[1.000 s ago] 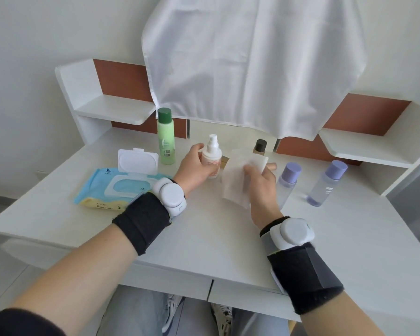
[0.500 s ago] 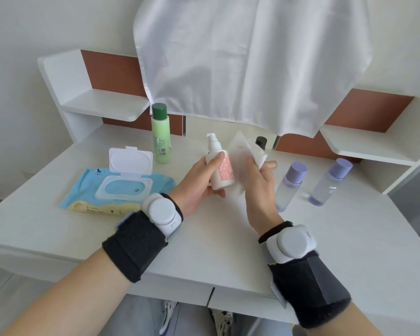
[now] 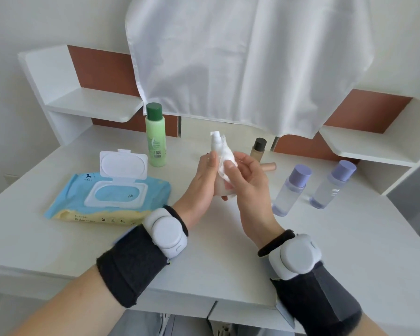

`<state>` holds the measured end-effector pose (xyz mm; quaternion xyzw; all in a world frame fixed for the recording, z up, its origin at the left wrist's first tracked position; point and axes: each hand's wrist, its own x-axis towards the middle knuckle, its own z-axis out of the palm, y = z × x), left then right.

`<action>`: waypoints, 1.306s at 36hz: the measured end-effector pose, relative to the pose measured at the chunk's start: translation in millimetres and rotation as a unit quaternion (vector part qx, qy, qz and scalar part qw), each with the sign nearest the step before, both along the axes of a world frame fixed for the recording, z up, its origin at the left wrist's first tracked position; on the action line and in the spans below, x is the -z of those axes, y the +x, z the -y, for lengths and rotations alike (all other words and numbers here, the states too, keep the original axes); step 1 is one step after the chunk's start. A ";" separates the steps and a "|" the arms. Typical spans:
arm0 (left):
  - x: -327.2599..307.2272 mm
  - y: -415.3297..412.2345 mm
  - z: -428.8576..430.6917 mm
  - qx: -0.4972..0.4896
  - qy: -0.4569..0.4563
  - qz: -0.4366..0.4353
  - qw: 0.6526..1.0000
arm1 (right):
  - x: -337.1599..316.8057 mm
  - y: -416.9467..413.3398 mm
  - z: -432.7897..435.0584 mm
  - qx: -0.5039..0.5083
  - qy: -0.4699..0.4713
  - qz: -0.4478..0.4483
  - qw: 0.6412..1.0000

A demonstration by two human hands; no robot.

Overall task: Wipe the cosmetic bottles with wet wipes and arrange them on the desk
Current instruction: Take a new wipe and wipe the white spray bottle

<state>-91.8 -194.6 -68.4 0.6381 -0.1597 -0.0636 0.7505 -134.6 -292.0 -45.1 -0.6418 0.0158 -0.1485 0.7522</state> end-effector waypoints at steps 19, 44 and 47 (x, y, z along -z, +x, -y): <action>-6.0 -14.9 5.0 -0.132 0.263 0.189 0.937 | -1.3 -3.0 0.0 -0.150 0.052 -0.104 0.982; -26.5 -3.2 -21.1 0.071 -0.077 -0.059 0.993 | -9.8 -6.0 7.2 -0.282 0.251 -0.145 0.915; -26.0 -4.0 -19.4 0.080 -0.086 -0.070 0.991 | -8.8 -5.7 9.5 -0.305 0.253 -0.143 0.907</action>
